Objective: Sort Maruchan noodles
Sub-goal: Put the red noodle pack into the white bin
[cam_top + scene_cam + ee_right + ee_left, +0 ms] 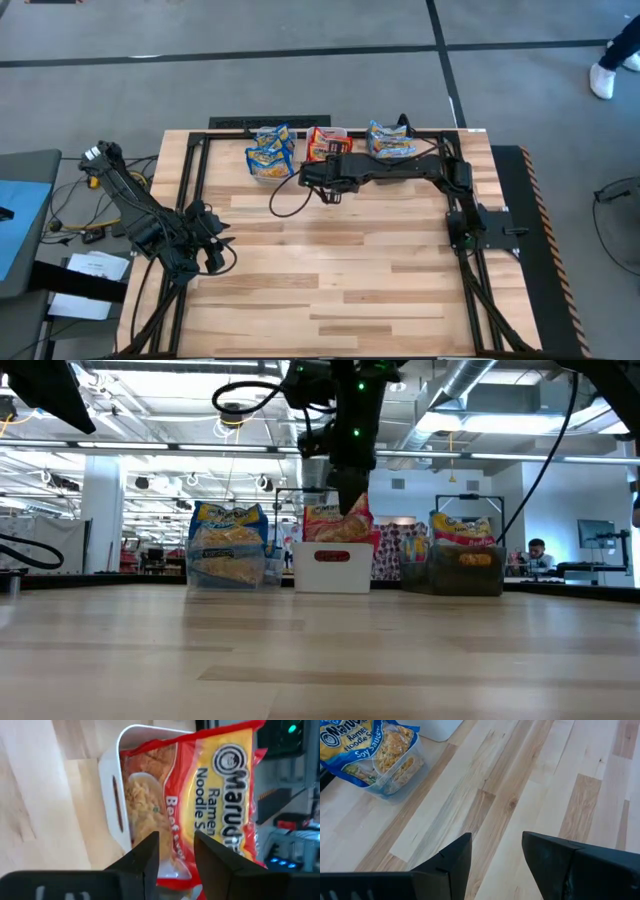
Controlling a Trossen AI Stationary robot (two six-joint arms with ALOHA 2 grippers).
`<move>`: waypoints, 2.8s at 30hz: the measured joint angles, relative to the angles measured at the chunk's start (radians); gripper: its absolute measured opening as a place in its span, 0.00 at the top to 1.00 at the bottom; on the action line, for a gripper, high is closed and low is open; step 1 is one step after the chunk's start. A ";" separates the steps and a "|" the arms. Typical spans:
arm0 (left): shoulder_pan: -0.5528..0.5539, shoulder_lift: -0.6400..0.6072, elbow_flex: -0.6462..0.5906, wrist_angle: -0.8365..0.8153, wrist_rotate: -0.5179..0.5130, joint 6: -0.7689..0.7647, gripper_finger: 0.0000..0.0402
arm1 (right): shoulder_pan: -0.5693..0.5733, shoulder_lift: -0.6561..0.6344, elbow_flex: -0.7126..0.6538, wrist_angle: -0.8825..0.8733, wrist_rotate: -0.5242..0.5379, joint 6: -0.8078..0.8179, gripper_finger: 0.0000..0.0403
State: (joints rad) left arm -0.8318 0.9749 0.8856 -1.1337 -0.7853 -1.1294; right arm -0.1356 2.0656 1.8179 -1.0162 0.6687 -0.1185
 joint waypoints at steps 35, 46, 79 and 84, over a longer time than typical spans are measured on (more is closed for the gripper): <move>0.000 0.000 0.000 0.000 -0.007 0.003 0.59 | -0.195 0.001 -0.012 -0.020 -0.588 0.139 0.80; 0.000 0.000 0.000 0.000 -0.013 0.019 0.59 | -0.220 0.018 -0.009 0.069 -0.568 0.280 0.80; 0.000 0.000 0.000 0.000 -0.008 0.007 0.59 | -0.166 0.061 0.123 -0.075 -0.539 0.295 0.80; 0.000 0.000 0.000 0.001 -0.008 0.007 0.59 | -0.185 0.079 0.126 -0.046 -0.535 0.295 0.80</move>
State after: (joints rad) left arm -0.8318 0.9752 0.8856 -1.1331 -0.7933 -1.1221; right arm -0.3208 2.1442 1.9438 -1.0626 0.1339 0.1761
